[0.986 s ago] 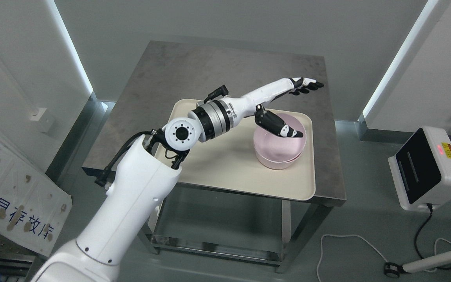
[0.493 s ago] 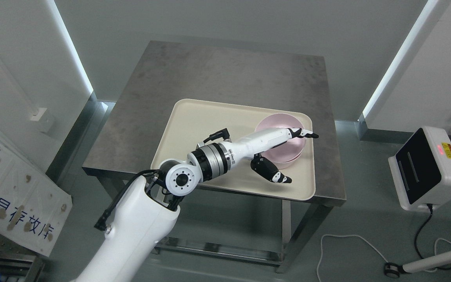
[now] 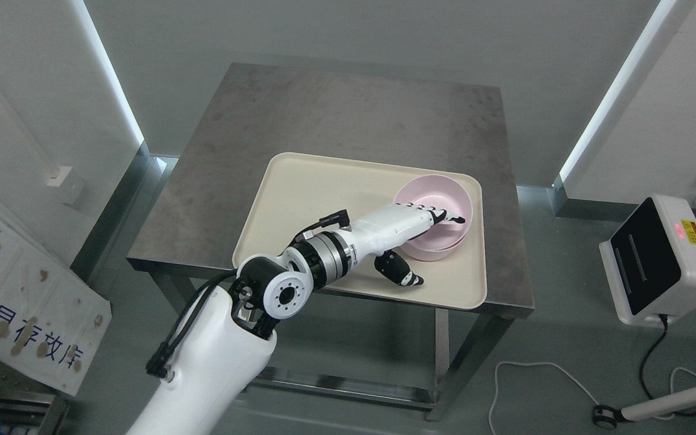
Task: Stack pink IKEA bowls on left shelf middle
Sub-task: 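Release the bowl and move the left hand around the stack, then grasp the stacked pink bowls from below and lift them off the tray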
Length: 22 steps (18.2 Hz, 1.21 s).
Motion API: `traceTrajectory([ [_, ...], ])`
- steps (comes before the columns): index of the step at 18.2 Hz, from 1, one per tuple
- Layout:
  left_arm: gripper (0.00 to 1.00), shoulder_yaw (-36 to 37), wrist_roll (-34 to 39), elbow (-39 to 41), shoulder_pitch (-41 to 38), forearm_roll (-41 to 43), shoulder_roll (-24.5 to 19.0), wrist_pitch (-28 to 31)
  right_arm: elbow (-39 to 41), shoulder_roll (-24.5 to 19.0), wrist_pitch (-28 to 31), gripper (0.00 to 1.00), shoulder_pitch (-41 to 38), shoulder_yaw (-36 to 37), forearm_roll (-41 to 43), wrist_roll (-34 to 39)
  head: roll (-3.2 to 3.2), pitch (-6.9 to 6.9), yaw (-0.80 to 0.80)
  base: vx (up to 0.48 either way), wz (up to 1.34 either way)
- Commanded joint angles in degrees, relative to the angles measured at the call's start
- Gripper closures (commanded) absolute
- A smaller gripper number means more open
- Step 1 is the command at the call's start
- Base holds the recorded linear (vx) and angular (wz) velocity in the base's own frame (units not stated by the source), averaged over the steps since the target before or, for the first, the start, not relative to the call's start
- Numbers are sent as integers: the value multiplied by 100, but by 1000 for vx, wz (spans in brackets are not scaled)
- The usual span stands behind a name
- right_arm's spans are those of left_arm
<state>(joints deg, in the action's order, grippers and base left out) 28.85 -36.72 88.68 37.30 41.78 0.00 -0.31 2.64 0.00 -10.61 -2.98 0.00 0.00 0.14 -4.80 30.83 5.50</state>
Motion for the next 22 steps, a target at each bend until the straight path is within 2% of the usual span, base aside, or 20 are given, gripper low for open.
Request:
traceTrajectory([
  [1,23,-11,-2,27,-12,516,-100,127,0,100,-12,0,0,53,-44,4,0,0,0,0,0],
  [12,44,305,-195,-113,347,603,-100,110,0,100,-3,0,0,61,-44,4,0,0,0,0,0],
  [19,52,428,-169,-430,401,972,-100,5,0,100,-3,0,0,53,-44,4,0,0,0,0,0],
  [22,64,419,-178,-439,375,964,-100,-30,0,100,-3,0,0,53,-44,4,0,0,0,0,0],
])
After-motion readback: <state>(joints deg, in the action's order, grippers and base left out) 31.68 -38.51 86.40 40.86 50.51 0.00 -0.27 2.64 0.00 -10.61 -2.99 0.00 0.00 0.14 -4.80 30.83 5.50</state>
